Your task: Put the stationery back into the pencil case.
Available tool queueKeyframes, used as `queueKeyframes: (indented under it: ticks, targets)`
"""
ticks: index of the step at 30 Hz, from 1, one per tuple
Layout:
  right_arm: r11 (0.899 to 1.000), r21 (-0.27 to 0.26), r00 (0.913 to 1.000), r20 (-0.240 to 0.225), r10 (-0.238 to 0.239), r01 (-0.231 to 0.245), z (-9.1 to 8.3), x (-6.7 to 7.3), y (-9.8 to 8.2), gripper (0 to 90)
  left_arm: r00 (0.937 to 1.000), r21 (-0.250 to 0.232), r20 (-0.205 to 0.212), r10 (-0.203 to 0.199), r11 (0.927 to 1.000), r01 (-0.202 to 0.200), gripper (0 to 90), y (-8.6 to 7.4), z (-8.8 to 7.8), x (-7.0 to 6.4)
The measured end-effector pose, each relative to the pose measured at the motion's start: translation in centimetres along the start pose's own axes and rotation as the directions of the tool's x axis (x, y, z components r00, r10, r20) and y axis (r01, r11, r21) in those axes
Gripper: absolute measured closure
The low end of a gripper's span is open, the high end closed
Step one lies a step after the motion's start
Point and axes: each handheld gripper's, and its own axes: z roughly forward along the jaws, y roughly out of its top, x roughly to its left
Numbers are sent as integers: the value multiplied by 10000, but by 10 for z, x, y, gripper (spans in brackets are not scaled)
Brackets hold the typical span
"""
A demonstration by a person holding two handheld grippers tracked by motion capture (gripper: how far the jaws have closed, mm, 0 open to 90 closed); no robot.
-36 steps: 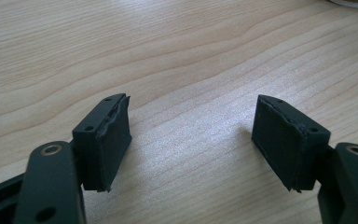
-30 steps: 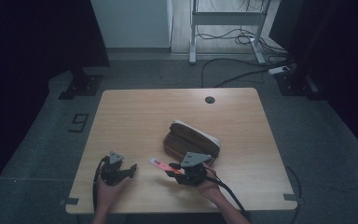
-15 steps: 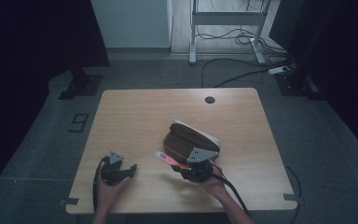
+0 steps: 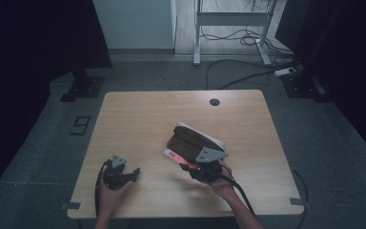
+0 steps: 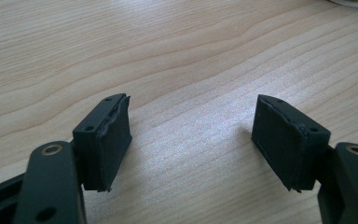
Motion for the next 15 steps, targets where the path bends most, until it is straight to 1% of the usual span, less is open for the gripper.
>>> queueKeyframes:
  ticks: [15]
  targets:
    - [9993,-295,9988,414,254,-242,-11,-16,2,656,10000,1,-1,-1,10000,1,275,0,0,0]
